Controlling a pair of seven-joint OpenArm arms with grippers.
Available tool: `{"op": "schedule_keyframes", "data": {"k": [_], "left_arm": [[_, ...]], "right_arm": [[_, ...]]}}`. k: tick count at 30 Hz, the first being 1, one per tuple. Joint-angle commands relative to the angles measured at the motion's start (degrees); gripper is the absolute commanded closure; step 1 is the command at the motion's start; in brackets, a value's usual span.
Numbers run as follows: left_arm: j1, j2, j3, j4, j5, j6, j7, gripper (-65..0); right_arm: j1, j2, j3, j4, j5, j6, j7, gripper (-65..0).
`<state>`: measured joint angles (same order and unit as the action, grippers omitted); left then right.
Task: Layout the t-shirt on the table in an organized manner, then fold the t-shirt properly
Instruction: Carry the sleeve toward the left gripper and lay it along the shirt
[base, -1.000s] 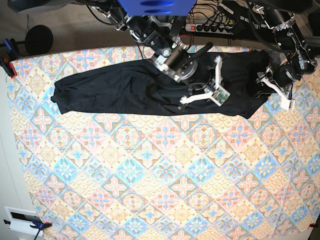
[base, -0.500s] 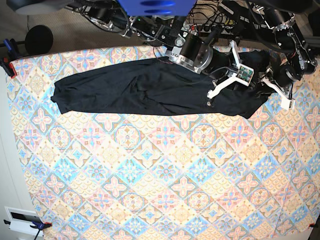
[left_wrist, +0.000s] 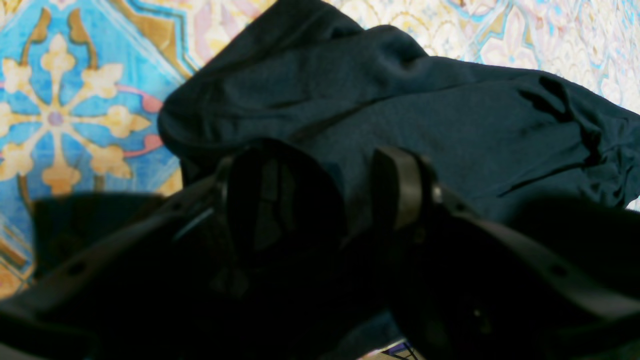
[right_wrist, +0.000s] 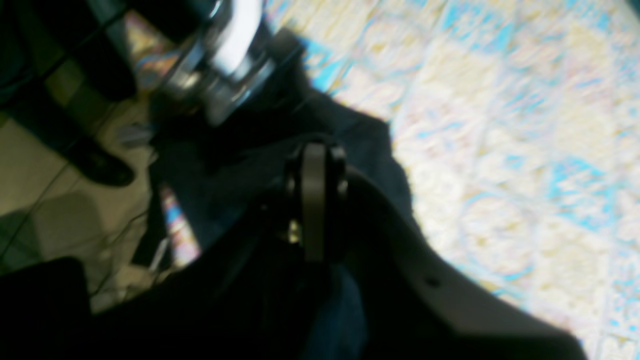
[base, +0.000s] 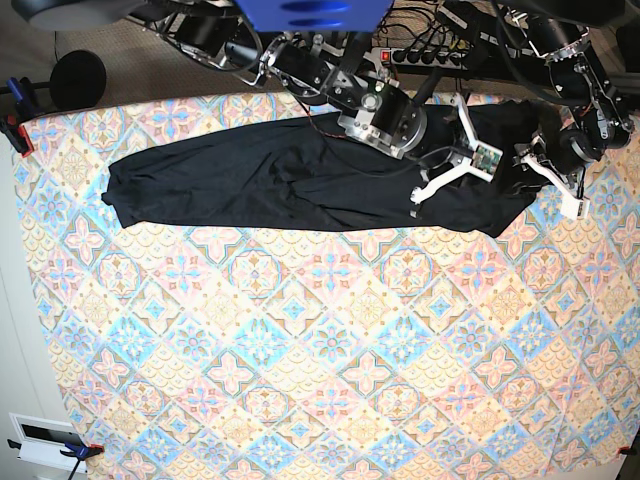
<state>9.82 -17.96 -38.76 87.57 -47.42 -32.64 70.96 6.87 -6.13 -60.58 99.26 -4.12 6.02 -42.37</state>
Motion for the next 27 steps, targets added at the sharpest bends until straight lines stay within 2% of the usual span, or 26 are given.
{"op": "schedule_keyframes", "data": {"k": [1, 8, 27], "left_arm": [[-0.4, -1.0, -0.1, 0.9, -1.2, -0.3, -0.8, -34.8], [-0.4, -1.0, -0.1, 0.9, -1.2, -0.3, -0.8, -34.8], [-0.2, -1.0, -0.1, 0.9, -1.2, -0.3, -0.8, -34.8]], "right_arm": [[0.6, -0.9, 0.1, 0.4, 0.1, 0.1, 1.0, 0.0], [2.5, -1.7, 0.2, 0.0, 0.2, 0.1, 3.7, 0.0], [4.1, -2.2, 0.0, -0.6, 0.2, 0.1, 3.8, -0.2]]}}
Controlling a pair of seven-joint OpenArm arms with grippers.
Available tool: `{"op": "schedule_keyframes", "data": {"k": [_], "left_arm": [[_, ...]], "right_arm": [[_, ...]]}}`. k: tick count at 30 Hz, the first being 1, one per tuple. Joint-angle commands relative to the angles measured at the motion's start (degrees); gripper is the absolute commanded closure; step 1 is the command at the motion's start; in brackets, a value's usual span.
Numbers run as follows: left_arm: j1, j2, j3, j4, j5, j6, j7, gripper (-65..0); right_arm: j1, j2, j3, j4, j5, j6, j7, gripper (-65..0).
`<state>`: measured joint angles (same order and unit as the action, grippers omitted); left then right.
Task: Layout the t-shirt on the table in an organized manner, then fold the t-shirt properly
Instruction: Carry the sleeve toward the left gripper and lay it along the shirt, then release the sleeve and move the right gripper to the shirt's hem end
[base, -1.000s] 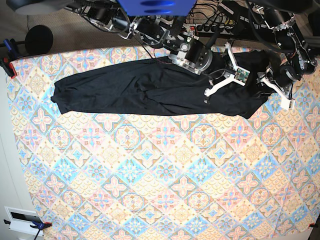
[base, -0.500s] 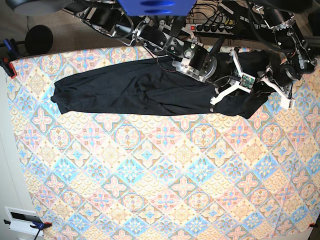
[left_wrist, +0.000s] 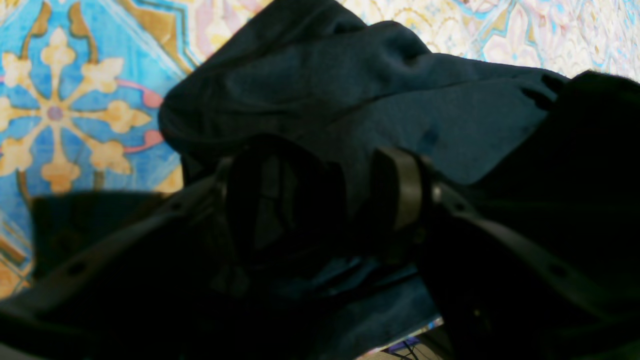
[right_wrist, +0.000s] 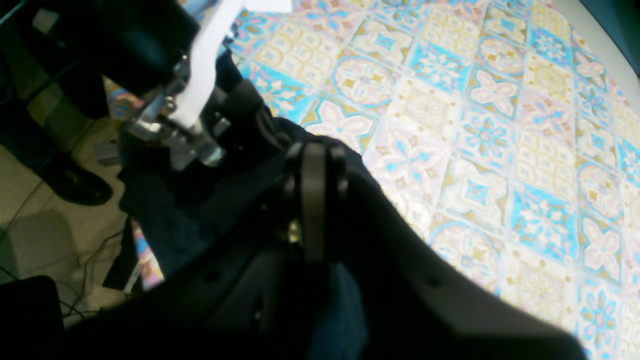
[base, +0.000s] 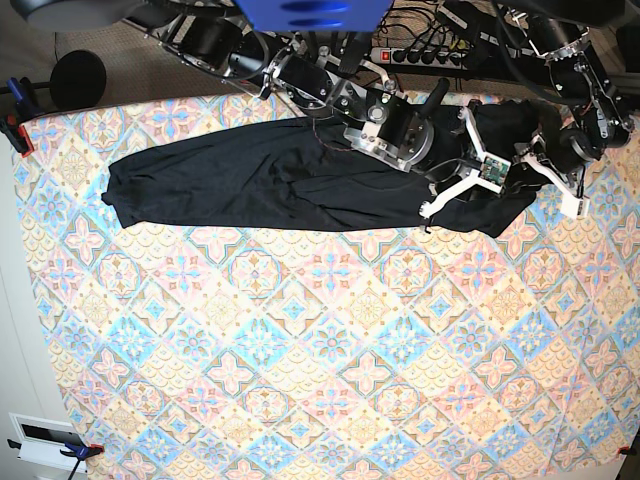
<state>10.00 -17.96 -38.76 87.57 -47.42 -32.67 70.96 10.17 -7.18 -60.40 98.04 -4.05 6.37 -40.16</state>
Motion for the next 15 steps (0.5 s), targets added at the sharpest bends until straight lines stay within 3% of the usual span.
{"op": "schedule_keyframes", "data": {"k": [1, 8, 11, 15], "left_arm": [[-0.4, -1.0, -0.1, 0.9, -1.2, -0.3, -0.8, -34.8], [-0.5, -0.9, -0.1, 0.9, -1.3, -0.3, -0.9, -34.8], [-0.5, -0.8, -0.1, 0.9, -1.3, -0.3, -0.9, -34.8], [-0.5, -0.8, -0.5, 0.9, -1.3, -0.3, -1.0, -34.8]], "right_arm": [[0.8, -1.1, -0.2, 0.1, 0.4, -0.3, 1.4, -1.3], [0.8, -1.1, -6.1, -1.2, 0.4, -0.3, 1.4, -26.8], [1.0, -1.1, -6.4, -0.4, 0.4, -0.3, 1.5, -34.8], [2.1, -1.0, -4.9, 2.7, 0.1, -0.3, 1.5, -40.2]]}}
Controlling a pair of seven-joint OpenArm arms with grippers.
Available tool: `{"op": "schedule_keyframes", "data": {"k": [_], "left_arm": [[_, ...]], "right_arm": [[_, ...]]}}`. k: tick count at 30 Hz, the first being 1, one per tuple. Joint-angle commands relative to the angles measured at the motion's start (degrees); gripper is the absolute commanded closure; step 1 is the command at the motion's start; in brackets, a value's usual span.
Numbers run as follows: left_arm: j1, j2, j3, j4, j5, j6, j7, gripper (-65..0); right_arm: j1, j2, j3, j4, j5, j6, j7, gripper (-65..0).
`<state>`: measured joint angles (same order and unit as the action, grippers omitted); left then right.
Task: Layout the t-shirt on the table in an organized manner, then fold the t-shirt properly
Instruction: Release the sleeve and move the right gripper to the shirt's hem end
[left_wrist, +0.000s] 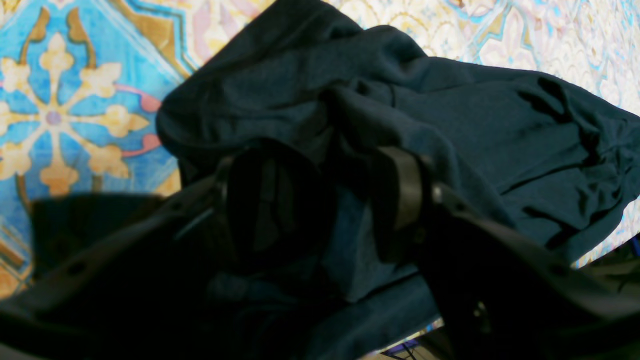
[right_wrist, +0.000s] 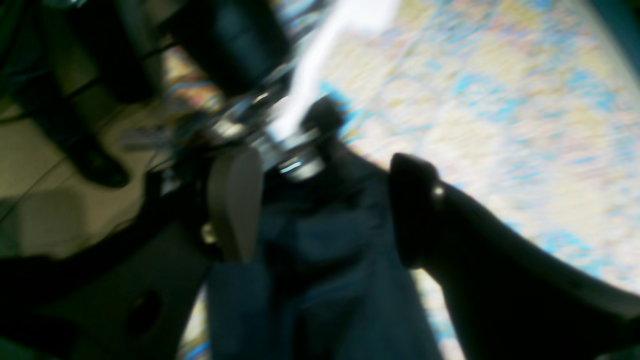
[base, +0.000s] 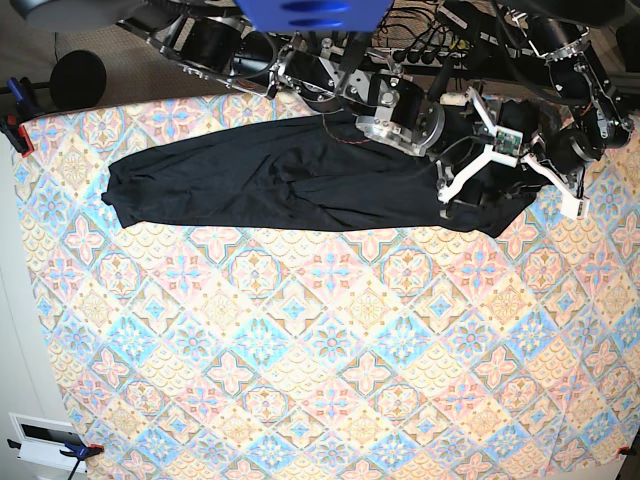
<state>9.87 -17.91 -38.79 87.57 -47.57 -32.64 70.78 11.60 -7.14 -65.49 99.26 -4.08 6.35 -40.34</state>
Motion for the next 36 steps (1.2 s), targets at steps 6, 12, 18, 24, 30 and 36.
{"op": "schedule_keyframes", "data": {"k": [6, 12, 18, 24, 30, 36], "left_arm": [[-0.4, -0.9, -1.6, 1.0, -2.0, -0.4, -0.7, -35.0], [0.8, -1.0, -11.4, 0.9, -8.4, -0.4, 1.7, -35.1], [1.3, -1.2, -20.1, 0.9, -9.3, -0.4, 7.9, -40.6], [4.3, -5.3, -20.6, -2.4, -10.9, -0.4, 8.5, -61.1], [4.0, -7.0, -17.7, -8.1, -9.4, -0.4, 6.3, -64.5], [3.8, -6.8, -2.0, -8.2, -10.1, -0.4, -1.6, -64.5]], "right_arm": [[0.3, -0.5, 13.1, 9.0, 0.2, -0.4, 1.2, -40.3], [0.1, 6.6, 22.1, 10.5, 0.2, -3.8, 1.6, -40.3], [-4.3, 12.9, 29.6, 10.9, 0.3, -7.5, 1.6, -40.3], [-8.0, 13.0, 40.0, 10.9, 0.3, -7.5, 1.7, -40.3], [-14.2, 12.7, 57.5, 10.9, 0.4, -7.3, 1.7, -40.3], [-14.4, 12.7, 58.9, 10.9, 0.4, -7.2, 1.7, -40.3]]}}
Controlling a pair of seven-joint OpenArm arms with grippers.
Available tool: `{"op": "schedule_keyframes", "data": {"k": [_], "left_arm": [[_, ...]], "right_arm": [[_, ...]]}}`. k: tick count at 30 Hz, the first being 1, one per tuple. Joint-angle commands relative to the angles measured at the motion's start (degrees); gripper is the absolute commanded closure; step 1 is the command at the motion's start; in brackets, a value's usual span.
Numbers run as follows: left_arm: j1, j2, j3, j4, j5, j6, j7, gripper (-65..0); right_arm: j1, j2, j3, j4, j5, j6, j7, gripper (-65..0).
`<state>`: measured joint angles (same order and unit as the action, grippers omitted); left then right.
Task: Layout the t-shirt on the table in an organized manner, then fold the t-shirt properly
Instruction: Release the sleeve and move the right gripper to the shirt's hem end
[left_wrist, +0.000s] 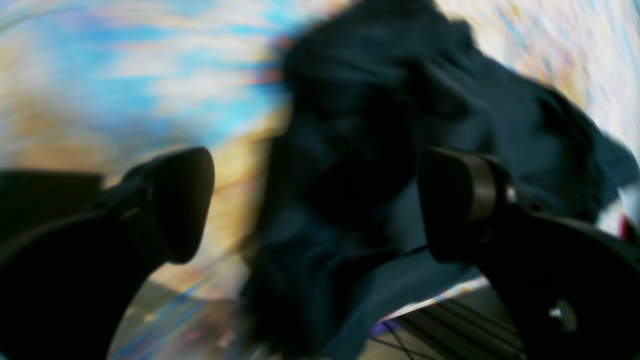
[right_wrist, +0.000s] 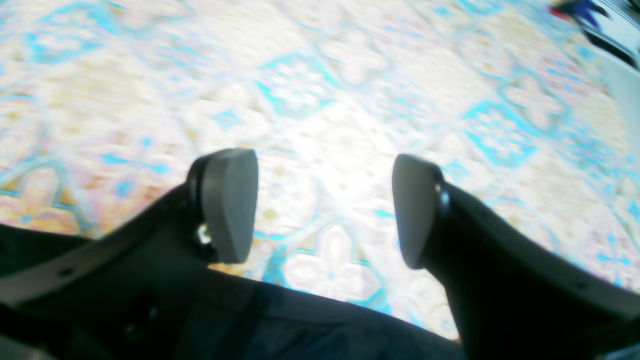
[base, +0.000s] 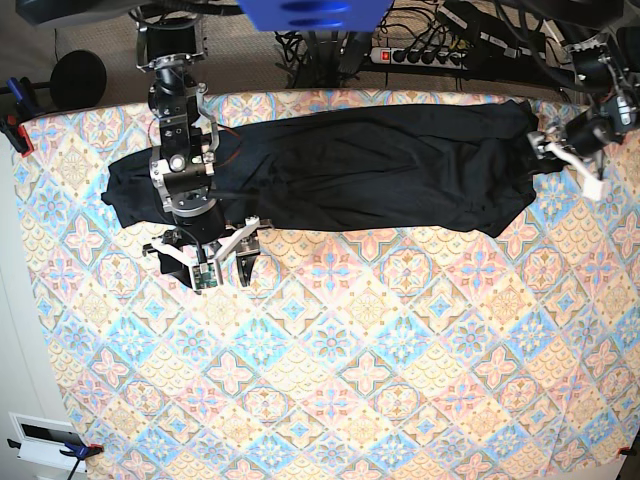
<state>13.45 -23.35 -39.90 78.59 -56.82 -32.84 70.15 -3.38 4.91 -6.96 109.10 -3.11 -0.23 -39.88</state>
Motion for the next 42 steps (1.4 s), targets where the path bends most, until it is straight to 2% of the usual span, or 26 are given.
{"op": "schedule_keyframes", "data": {"k": [1, 5, 7, 13, 16, 22, 26, 30, 35, 42], "left_arm": [[-0.4, -1.0, 0.5, 0.8, -0.9, -0.2, -1.2, -64.4], [-2.2, 1.0, 5.0, 1.0, -1.1, -1.2, -1.2, -61.6], [-3.4, 1.0, 6.4, 1.0, -0.5, -2.6, -1.2, -55.3], [-3.7, 1.0, 6.2, 0.7, 4.3, -2.5, -1.7, -36.0], [-3.5, 1.1, 6.2, -2.2, 7.2, -2.5, -3.7, -30.9], [-3.7, 0.7, 6.2, -13.6, 7.5, -2.5, -4.1, -33.0], [-3.6, 0.9, 6.4, -14.1, 7.5, -2.5, -4.1, -35.1], [-3.7, 1.1, 6.7, -14.1, 7.6, -2.5, -4.0, -34.3], [-3.7, 0.7, 12.1, -14.1, 7.5, -2.5, -4.0, -31.3], [-3.5, 0.7, 14.4, -14.1, 8.0, -2.5, -4.1, -30.8]], "right_arm": [[0.6, 0.7, 0.4, 1.1, -0.5, -0.6, 1.2, -40.3], [0.5, 0.7, 0.3, 1.1, -0.5, -0.6, 1.2, -40.3], [0.5, 0.7, 0.3, 1.1, -0.5, -0.6, 1.2, -40.3], [0.5, 0.7, 0.0, 1.1, -0.5, -0.6, 1.2, -40.3], [0.5, 0.7, -0.1, 1.1, -0.5, -0.6, 1.2, -40.3], [0.5, 0.7, 0.0, 1.1, -0.5, -0.6, 1.2, -40.3], [0.5, 0.7, 0.0, 1.1, -0.5, -0.6, 1.2, -40.3], [0.5, 0.7, 0.0, 1.1, -0.5, -0.6, 1.2, -40.3], [0.5, 0.7, 0.3, 1.1, -0.5, -0.6, 1.2, -40.3], [0.5, 0.7, 0.4, 1.1, -0.5, -0.6, 1.2, -40.3]]}}
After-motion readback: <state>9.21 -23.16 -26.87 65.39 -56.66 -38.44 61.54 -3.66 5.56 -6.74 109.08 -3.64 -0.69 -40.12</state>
